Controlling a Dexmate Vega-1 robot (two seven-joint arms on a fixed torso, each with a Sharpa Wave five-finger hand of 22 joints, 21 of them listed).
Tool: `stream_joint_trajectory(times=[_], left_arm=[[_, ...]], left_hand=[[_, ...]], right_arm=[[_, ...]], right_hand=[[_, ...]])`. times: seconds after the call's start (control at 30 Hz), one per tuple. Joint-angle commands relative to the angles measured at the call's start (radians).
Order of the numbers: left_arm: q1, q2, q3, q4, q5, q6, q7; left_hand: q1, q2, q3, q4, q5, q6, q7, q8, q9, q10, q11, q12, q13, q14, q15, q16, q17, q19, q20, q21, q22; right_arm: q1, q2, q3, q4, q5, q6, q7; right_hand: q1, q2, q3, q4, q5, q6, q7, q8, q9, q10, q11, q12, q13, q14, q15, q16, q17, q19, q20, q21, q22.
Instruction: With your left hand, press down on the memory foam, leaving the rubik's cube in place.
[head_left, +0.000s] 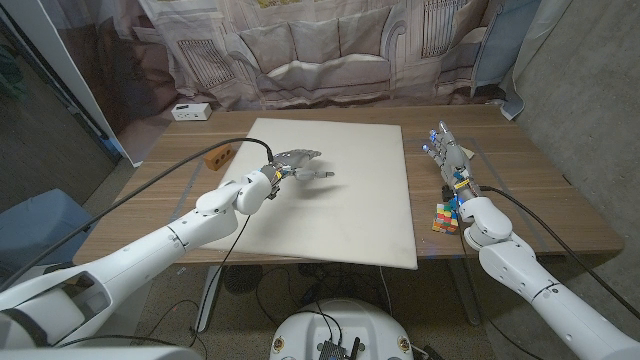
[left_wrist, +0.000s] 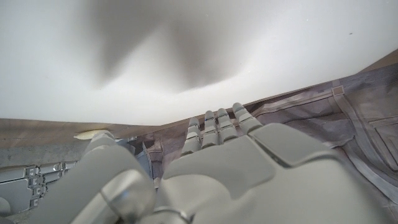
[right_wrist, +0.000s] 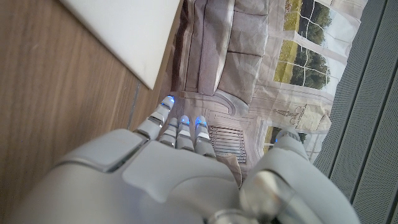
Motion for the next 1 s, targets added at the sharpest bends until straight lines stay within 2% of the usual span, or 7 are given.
stream_joint_trajectory(times=[0.03, 0.4, 1.0], left_arm=[[-0.041, -0.004, 0.043, 0.003, 0.070, 0.088, -0.207], [-0.091, 0.003, 0.090, -0.038, 0.141, 0.152, -0.382], [-0.081, -0.008, 0.079, -0.022, 0.128, 0.139, -0.372]], left_hand=[[-0.017, -0.001, -0.008, 0.000, 0.005, -0.046, -0.005, -0.001, 0.003, -0.046, 0.000, -0.006, -0.001, -0.039, 0.004, -0.005, 0.003, -0.034, 0.012, -0.003, 0.003], [-0.053, -0.003, -0.035, 0.015, 0.013, -0.214, -0.004, -0.003, 0.003, -0.200, -0.001, -0.009, -0.003, -0.187, 0.011, -0.008, 0.004, -0.161, 0.000, -0.010, 0.004], [-0.063, -0.001, -0.043, 0.020, 0.016, -0.216, 0.001, 0.012, 0.003, -0.210, -0.004, 0.004, -0.003, -0.194, 0.010, 0.003, 0.004, -0.174, 0.003, -0.001, 0.005]], right_arm=[[-0.009, -0.005, 0.005, -0.004, 0.001, 0.000, 0.001], [-0.011, -0.003, 0.005, -0.005, 0.002, 0.002, 0.000], [-0.024, -0.006, 0.008, -0.017, 0.000, -0.001, -0.010]], right_hand=[[0.000, 0.012, -0.001, -0.006, 0.003, 0.004, -0.001, -0.001, 0.002, 0.004, 0.002, -0.004, 0.003, 0.006, 0.002, 0.001, 0.003, 0.008, 0.005, -0.004, 0.002], [0.001, 0.013, -0.001, -0.008, 0.003, 0.005, -0.001, -0.001, 0.002, 0.004, 0.001, -0.004, 0.003, 0.007, 0.003, 0.001, 0.003, 0.010, 0.006, -0.007, 0.002], [0.005, 0.017, 0.000, -0.011, 0.003, 0.006, -0.001, -0.002, 0.002, 0.006, 0.002, -0.005, 0.003, 0.008, 0.003, 0.000, 0.002, 0.012, 0.006, -0.012, 0.002]])
